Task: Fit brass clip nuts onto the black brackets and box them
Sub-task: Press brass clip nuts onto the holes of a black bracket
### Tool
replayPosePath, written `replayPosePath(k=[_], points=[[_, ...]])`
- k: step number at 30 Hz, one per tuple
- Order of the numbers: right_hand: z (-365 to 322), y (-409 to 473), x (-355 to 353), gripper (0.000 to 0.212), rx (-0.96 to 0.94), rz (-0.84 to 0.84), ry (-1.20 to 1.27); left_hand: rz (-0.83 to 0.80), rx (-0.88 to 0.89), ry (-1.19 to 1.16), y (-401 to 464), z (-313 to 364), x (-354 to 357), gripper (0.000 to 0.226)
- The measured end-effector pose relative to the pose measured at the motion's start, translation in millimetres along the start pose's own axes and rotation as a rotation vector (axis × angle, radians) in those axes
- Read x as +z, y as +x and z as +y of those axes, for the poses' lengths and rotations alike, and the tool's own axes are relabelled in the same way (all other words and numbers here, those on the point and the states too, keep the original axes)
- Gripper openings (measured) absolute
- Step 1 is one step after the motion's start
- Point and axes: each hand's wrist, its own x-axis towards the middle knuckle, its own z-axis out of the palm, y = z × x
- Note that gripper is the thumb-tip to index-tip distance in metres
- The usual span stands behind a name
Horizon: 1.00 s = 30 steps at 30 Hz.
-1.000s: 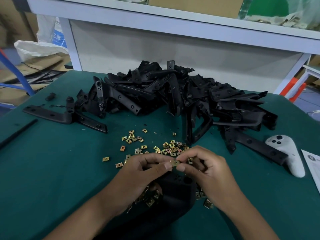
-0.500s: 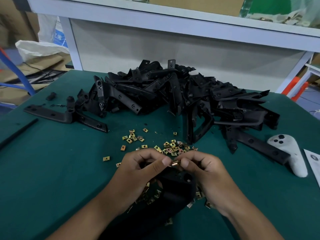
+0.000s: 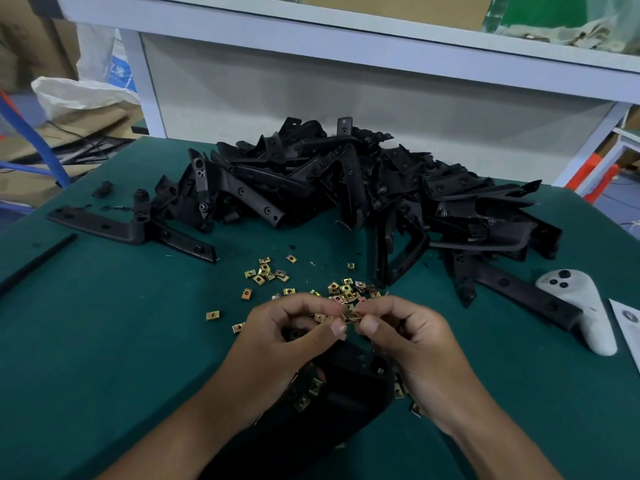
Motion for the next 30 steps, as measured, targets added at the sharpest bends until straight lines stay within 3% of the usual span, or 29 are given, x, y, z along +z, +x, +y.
replayPosePath(k=[5,17,26,30], points=[[-2.8,-1.1,2.1,0.021,0.002,0.041,-0.029,-0.027,-0.006,-0.034,-0.7,2.0,-1.2,0.017],[-0.3,-1.3,0.0,0.027,-0.018,0.004,-0.108,0.101,0.095,0.244,-2.6,-0.4,3.7,0.009],[0.9,-1.2,-5.0,0.018,0.09,-0.089,-0.051,0.07,0.079,0.224,-1.6,-2.3,2.5,0.015],[0.8,-1.2,-4.9,0.018,0.039,-0.082,-0.143,0.102,0.054,0.229,-0.2,-4.2,2.5,0.006]])
